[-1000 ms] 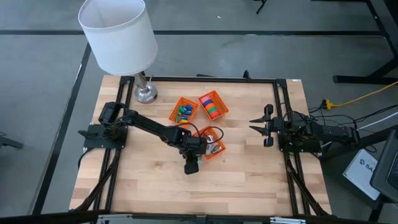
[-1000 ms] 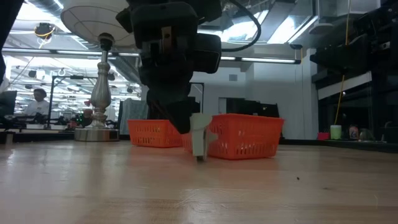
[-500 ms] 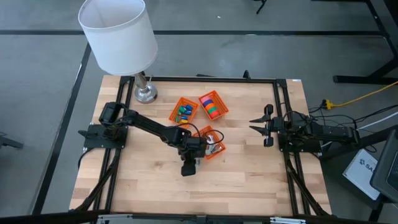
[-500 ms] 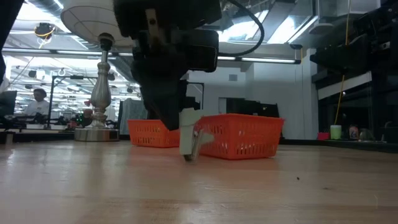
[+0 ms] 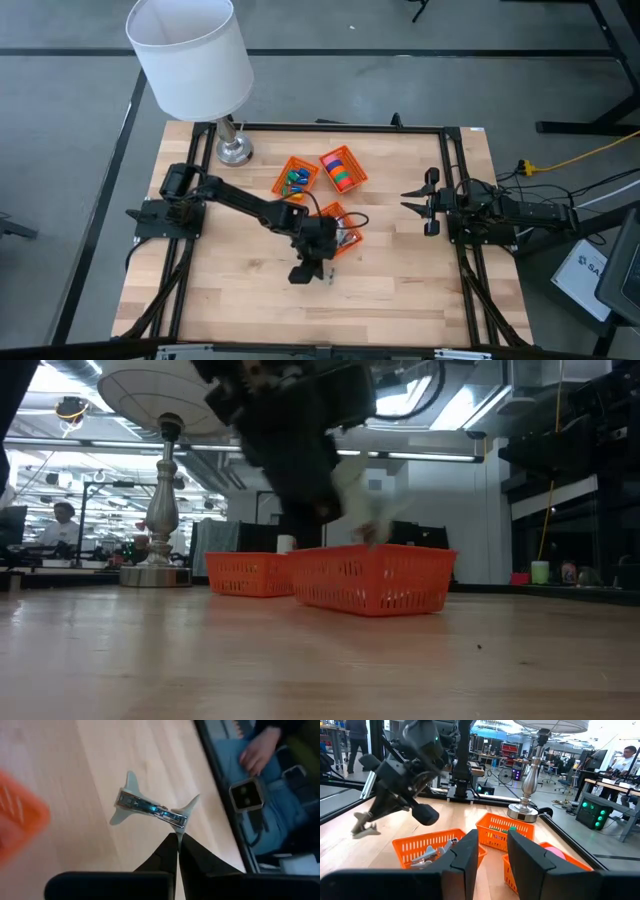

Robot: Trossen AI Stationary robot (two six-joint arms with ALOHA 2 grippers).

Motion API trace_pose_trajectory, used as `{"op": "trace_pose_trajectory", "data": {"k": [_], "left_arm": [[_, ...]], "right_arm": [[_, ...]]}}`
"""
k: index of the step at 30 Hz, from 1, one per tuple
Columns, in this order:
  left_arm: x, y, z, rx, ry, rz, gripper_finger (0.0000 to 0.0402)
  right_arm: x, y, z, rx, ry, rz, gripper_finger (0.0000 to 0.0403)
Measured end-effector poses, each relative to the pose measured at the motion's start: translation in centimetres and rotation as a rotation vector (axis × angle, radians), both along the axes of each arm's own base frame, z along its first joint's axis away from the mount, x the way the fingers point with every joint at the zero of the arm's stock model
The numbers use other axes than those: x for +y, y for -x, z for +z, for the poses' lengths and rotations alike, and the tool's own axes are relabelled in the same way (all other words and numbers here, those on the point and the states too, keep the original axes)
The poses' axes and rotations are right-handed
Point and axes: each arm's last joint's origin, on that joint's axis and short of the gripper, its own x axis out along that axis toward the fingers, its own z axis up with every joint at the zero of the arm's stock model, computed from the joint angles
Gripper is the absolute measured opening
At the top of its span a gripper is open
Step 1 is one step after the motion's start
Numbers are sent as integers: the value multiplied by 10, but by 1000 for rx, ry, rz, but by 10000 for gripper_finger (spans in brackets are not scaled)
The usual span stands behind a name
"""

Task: Pick and place Stapler, Stapler remover, tape
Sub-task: Put the gray staple remover into the middle orange bin

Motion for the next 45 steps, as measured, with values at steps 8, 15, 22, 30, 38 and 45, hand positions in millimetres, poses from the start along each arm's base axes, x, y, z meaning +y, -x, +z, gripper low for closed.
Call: {"op": "trace_pose_trajectory", "data": {"k": [8, 15, 22, 30, 38, 45], "left_arm": [[16, -16, 12, -225, 4, 12, 4], [35, -24, 16, -296, -41, 101, 4], [50, -26, 15, -317, -184, 227, 4], [59, -20, 12, -228, -271, 295, 4], [65, -4, 15, -90, -420, 394, 5], [66, 0, 11, -26, -455, 411, 9]], "right_arm": [[0, 0, 0, 0, 0, 0, 108], [0, 0, 0, 0, 0, 0, 108], [0, 0, 0, 0, 0, 0, 108], [0, 0, 0, 0, 0, 0, 108], [0, 0, 0, 0, 0, 0, 108], [0, 0, 0, 0, 0, 0, 108]]}}
